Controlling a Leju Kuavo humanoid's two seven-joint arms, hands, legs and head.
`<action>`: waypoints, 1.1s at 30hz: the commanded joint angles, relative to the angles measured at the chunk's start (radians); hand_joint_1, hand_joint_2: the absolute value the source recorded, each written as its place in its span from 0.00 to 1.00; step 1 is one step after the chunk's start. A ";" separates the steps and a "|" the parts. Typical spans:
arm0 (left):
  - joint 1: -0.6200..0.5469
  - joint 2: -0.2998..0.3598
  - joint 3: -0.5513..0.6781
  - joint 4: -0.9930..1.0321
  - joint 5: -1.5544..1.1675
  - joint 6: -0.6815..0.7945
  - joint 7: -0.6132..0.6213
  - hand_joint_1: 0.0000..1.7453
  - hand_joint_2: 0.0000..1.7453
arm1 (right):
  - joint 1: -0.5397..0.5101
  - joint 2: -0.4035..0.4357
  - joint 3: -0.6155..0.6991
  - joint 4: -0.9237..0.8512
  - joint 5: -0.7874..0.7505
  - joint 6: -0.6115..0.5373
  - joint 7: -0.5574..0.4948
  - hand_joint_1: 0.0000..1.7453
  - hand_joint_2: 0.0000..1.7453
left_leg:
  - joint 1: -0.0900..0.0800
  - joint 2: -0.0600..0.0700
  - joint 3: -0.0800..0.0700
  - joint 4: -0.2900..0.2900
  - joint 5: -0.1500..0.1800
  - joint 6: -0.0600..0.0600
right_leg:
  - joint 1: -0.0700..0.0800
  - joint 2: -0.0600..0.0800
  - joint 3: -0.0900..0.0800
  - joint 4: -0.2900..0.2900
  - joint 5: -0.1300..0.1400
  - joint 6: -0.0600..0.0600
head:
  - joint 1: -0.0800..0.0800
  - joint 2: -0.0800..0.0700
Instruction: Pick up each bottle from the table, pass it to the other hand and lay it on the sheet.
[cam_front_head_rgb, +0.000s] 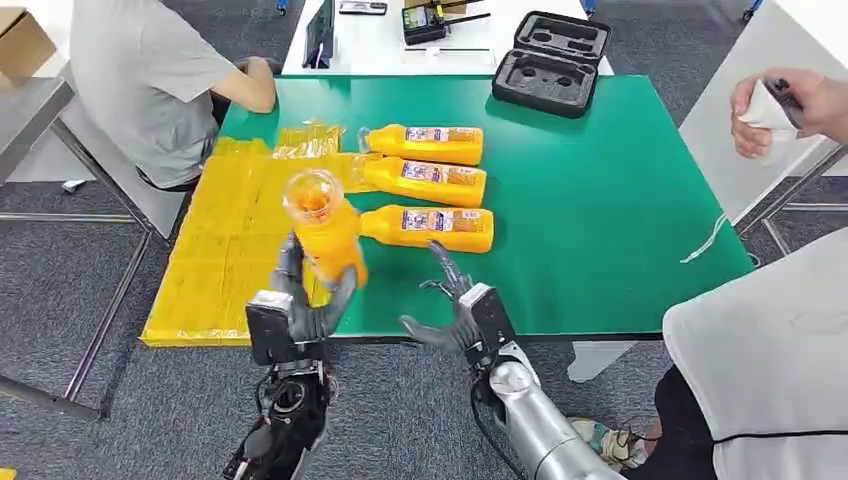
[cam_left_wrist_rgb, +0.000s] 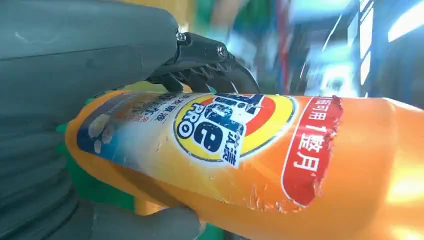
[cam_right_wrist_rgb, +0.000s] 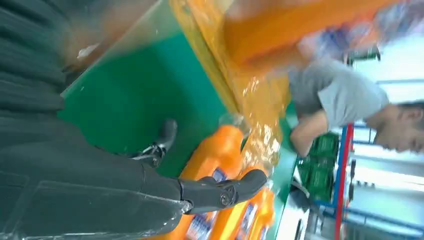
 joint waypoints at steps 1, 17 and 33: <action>0.001 0.096 -0.101 -0.128 0.139 -0.209 0.004 1.00 1.00 | 0.051 -0.004 -0.097 -0.019 -0.014 -0.001 0.003 0.00 1.00 | 0.002 -0.002 0.004 -0.001 -0.001 -0.003 | 0.002 -0.002 0.005 -0.001 -0.002 -0.003 | 0.000 0.000; -0.081 0.008 0.237 0.023 -0.992 0.257 0.004 1.00 1.00 | 0.066 0.008 -0.141 -0.043 -0.002 0.008 0.003 0.00 1.00 | 0.001 -0.001 0.003 -0.001 0.000 -0.002 | 0.001 -0.001 0.003 0.000 -0.001 -0.002 | 0.000 0.000; -0.383 0.207 -0.131 0.480 -1.458 0.257 0.769 1.00 1.00 | 0.122 0.034 -0.071 -0.184 -0.058 0.040 0.003 0.00 1.00 | 0.003 -0.002 0.004 0.000 0.001 -0.003 | 0.003 -0.002 0.004 0.000 -0.001 -0.002 | 0.000 0.000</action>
